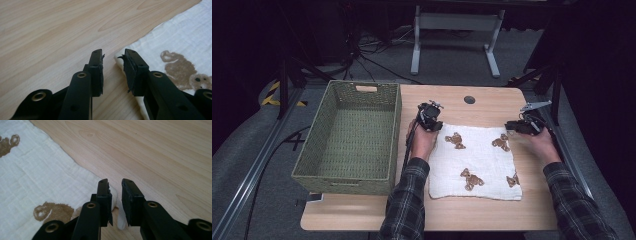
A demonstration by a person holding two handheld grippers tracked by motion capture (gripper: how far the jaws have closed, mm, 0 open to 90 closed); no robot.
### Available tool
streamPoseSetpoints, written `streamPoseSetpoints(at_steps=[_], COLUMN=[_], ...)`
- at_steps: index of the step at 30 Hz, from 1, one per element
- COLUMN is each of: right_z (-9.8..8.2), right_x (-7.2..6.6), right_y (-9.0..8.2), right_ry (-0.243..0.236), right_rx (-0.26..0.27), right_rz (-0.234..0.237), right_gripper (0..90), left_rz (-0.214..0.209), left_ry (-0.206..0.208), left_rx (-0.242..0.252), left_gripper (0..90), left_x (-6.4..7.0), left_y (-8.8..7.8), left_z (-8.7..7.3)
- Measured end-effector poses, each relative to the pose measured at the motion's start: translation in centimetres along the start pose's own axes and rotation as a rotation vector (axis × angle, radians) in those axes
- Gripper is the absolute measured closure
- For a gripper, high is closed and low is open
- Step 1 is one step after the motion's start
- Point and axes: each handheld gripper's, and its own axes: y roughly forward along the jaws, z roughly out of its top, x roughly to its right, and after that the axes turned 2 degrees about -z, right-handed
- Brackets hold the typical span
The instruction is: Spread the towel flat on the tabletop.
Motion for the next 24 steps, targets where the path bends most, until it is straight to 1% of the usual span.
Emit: streamPoseSetpoints(at_steps=[1,2,3,4,5,6,7,8,9,10,11,13,14,16,17,19,21,22,23,24], right_z=[-0.1,-0.1,-0.1,-0.2,-0.2,-0.1,-0.1,0.0,0.0,0.0,0.0,0.0,0.0,0.0,0.0,0.0,0.0,0.0,0.0,0.0], right_x=[0.0,0.0,-0.1,-0.3,-0.5,-1.0,-1.0,-1.3,-1.3,-1.5,-1.6,-1.9,-1.9,-2.1,-2.1,-2.3,-2.3,-2.4,-2.4,-2.4], right_y=[-0.1,-0.1,-0.2,-0.3,-0.3,-0.5,-0.5,-0.6,-0.6,-0.6,-0.7,-0.7,-0.7,-0.7,-0.7,-0.8,-0.8,-0.8,-0.8,-0.8], right_ry=[0.008,0.008,0.006,0.013,0.001,-0.009,-0.009,-0.022,-0.022,-0.019,-0.026,-0.037,-0.036,-0.037,-0.038,-0.04,-0.049,-0.05,-0.051,-0.054], right_rx=[-0.006,-0.006,-0.002,0.0,0.0,0.002,0.002,0.015,0.015,0.023,0.024,0.02,0.02,0.026,0.029,0.028,0.026,0.026,0.027,0.024], right_rz=[0.011,0.011,0.008,0.016,0.019,0.016,0.016,0.019,0.019,0.025,0.031,0.028,0.034,0.036,0.04,0.04,0.038,0.038,0.041,0.042], right_gripper=[72.2,72.2,71.1,70.3,69.4,68.7,68.7,67.8,67.8,67.8,67.6,67.1,67.0,66.7,66.8,66.8,66.8,66.8,66.8,66.9], left_rz=[-0.02,-0.02,-0.05,-0.045,-0.04,-0.065,-0.065,-0.054,-0.054,-0.065,-0.076,-0.082,-0.09,-0.089,-0.093,-0.083,-0.083,-0.081,-0.09,-0.093], left_ry=[-0.019,-0.019,-0.026,-0.022,-0.022,-0.025,-0.025,-0.007,-0.007,0.012,0.017,0.047,0.059,0.09,0.089,0.096,0.096,0.101,0.09,0.086], left_rx=[0.005,0.005,0.013,0.012,0.003,0.009,0.009,0.004,0.004,0.004,0.008,0.002,-0.009,-0.027,-0.027,-0.029,-0.019,-0.022,-0.011,-0.007], left_gripper=[65.7,65.1,65.1,65.1,65.3,66.3,66.2,65.9,65.1,65.1,64.9,63.2,62.6,60.8,60.6,60.9,65.7,68.1,70.3,78.4], left_x=[-0.2,-0.2,-0.3,-0.2,0.0,0.1,0.1,0.6,0.6,0.8,1.2,1.8,2.2,2.6,2.7,2.9,3.0,2.9,2.9,2.8], left_y=[0.0,0.0,0.0,0.1,0.1,0.4,0.4,0.7,0.7,0.8,0.9,1.3,1.6,2.0,2.1,2.3,2.3,2.3,2.1,2.0], left_z=[-0.5,-0.5,-0.8,-1.0,-1.1,-1.3,-1.3,-1.3,-1.3,-1.2,-1.1,-0.9,-0.8,-0.7,-0.7,-0.7,-0.6,-0.5,-0.5,-0.4])
